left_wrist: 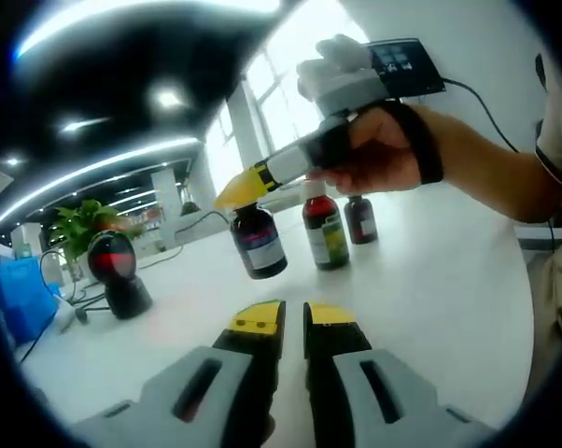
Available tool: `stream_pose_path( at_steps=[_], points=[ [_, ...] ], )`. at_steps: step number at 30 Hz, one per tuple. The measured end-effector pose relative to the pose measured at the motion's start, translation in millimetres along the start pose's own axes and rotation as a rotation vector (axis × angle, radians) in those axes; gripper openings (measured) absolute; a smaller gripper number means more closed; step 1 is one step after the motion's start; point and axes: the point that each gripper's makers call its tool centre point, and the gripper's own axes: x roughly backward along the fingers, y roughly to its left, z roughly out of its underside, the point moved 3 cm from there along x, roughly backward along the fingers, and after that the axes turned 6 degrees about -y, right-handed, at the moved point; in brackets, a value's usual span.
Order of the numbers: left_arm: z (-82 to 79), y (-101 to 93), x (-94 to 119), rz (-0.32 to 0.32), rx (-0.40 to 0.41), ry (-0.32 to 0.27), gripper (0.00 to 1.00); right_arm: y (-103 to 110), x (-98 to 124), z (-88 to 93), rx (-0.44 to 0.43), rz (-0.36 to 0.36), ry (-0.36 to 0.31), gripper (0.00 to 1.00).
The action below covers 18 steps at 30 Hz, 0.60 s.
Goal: Rotate the medicine bottle to make it face forward pick up the medicine bottle inspect the drug traceability code place the medicine on the table
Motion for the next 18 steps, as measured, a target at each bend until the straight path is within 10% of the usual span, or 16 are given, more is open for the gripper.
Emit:
stream_pose_path(
  at_steps=[18],
  points=[
    [-1.2, -2.9, 1.1, 0.005, -0.01, 0.006, 0.0, 2.5, 15.4, 13.9, -0.037, 0.002, 0.002, 0.15]
  ],
)
